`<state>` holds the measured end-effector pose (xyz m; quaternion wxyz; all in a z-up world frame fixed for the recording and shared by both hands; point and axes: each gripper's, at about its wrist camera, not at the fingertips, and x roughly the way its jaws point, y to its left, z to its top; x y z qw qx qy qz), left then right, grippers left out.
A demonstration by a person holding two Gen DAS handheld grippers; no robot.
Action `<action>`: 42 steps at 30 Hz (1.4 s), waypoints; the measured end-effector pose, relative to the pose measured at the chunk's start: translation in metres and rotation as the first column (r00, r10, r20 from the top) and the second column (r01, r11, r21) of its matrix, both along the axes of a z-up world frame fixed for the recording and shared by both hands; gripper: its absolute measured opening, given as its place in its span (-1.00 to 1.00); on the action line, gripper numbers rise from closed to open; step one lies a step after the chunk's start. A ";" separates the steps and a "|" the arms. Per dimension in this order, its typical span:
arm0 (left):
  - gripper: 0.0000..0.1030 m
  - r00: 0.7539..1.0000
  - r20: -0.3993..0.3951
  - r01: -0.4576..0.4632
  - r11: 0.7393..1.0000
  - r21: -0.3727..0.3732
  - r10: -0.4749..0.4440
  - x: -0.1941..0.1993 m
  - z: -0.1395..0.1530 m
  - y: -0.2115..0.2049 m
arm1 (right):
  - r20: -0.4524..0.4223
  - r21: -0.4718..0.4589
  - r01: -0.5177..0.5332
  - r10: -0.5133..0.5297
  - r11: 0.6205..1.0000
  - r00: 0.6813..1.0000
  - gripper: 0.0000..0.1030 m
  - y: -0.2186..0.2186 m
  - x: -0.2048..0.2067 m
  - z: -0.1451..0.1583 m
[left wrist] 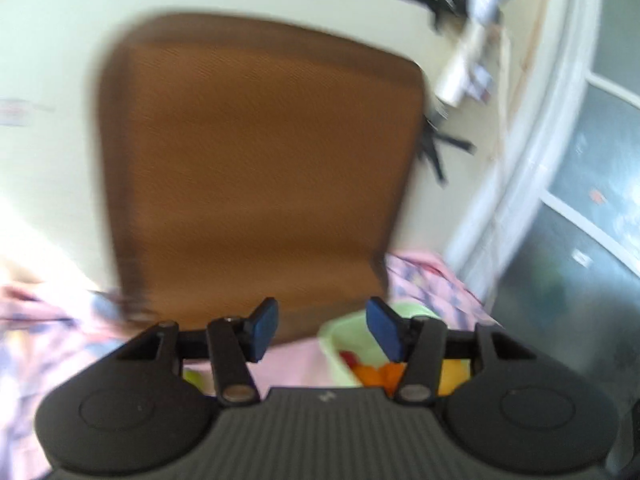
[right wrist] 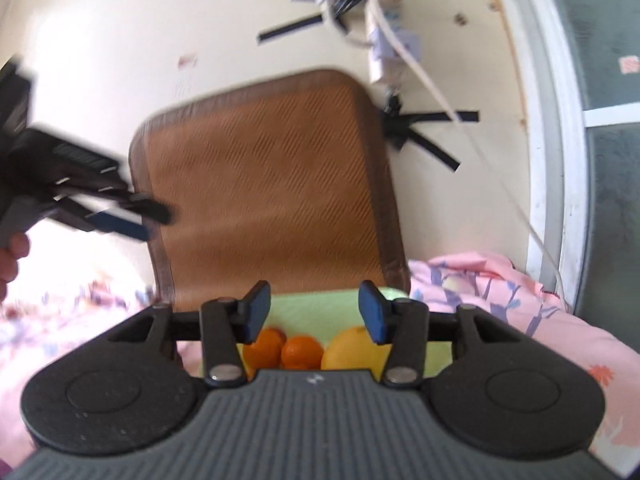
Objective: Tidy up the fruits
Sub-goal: 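Lower both mandarins into the green bowl and open both tools, then withdraw both tools and reach toward the remaining tomatoes and mandarin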
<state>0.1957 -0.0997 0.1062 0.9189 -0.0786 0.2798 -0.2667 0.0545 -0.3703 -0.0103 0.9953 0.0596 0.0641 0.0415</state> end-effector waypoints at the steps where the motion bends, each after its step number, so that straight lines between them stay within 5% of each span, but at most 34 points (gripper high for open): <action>1: -0.03 0.999 0.011 -0.033 0.999 0.012 0.033 -0.006 0.001 0.011 | 0.008 0.012 0.000 0.000 1.000 1.000 -0.20 -0.002 -0.001 0.000; 9: -0.03 0.992 -0.010 -0.125 0.989 0.077 0.126 -0.053 -0.038 0.049 | 0.012 0.042 -0.075 0.075 0.996 0.997 -0.30 0.006 -0.015 0.012; 20: -0.03 0.987 -0.028 -0.154 0.974 0.169 0.160 -0.087 -0.076 0.048 | -0.142 0.012 -0.225 0.224 0.974 0.964 -0.30 0.063 -0.043 0.001; 42: -0.03 0.971 0.004 -0.236 0.949 0.210 0.240 -0.120 -0.101 0.090 | -0.291 -0.044 -0.184 0.164 0.982 0.943 -0.31 0.111 -0.041 -0.014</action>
